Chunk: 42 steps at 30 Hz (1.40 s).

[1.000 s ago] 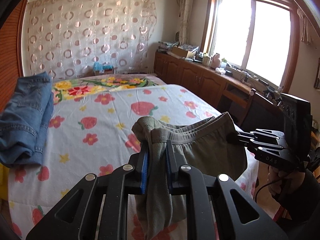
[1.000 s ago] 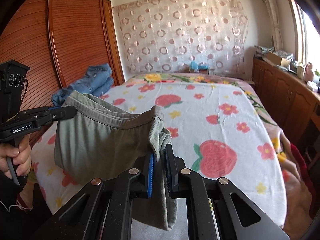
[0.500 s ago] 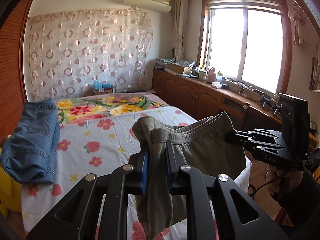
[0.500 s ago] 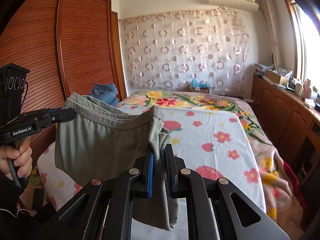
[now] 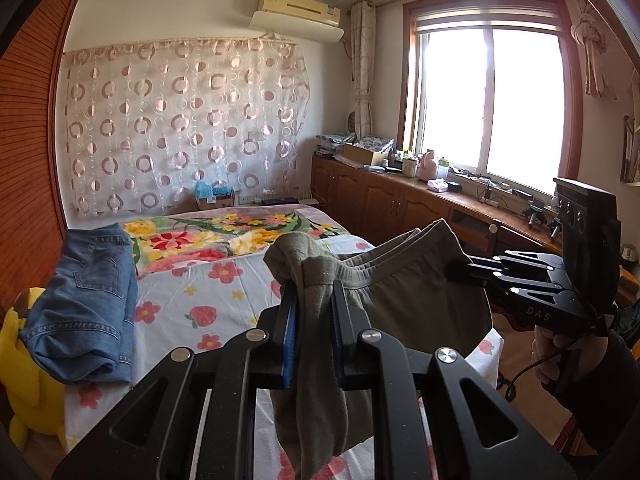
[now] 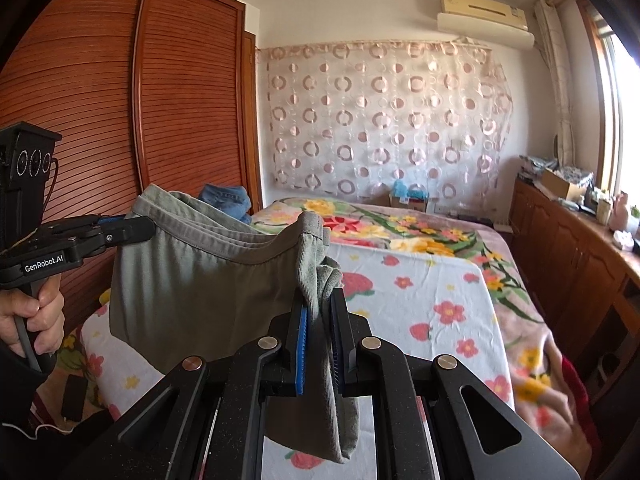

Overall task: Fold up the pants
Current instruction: 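Grasp the folded shorts' end with the left tool while the right tool grasps beside it, lift, then carry the lifted grey-green shorts with both tools over the folded blue jeans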

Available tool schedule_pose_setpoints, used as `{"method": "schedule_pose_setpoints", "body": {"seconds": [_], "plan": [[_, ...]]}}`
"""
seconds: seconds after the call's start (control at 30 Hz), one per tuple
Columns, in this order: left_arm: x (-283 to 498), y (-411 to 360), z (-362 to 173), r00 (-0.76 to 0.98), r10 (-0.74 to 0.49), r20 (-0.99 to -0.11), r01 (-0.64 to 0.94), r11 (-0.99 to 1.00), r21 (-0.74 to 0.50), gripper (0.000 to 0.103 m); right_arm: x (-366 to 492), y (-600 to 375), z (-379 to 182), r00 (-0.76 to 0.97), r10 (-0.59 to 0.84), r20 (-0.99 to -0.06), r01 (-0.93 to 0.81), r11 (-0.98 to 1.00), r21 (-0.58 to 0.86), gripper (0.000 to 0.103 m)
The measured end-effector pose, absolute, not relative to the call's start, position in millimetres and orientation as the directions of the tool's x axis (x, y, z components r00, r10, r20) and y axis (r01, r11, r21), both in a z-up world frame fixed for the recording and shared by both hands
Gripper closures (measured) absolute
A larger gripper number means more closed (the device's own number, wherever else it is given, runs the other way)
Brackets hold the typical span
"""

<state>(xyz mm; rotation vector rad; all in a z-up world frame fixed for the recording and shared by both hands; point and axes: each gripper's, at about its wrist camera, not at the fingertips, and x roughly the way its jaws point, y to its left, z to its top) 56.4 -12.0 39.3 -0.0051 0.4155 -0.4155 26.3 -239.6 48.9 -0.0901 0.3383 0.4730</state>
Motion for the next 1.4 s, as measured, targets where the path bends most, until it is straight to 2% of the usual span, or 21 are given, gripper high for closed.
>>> {"method": "schedule_pose_setpoints", "body": {"seconds": [0.53,1.03,1.4], "plan": [[51.1,20.5,50.2,0.875,-0.330,-0.354,0.324,0.943,-0.077,0.087,65.5,-220.2,55.2,0.814,0.483,-0.323,-0.527,0.848,-0.059,0.093],[81.1,59.4,29.3,0.880,-0.263,-0.395,0.245,0.965,-0.096,0.087,146.0,-196.5,50.1,0.759,0.528,-0.380,-0.589,0.806,-0.056,0.093],[112.3,88.3,27.4,0.890,-0.206,-0.406,0.182,0.978,-0.097,0.087,205.2,-168.1,68.6,0.735,0.551,-0.395,-0.635,0.764,-0.115,0.093]]}}
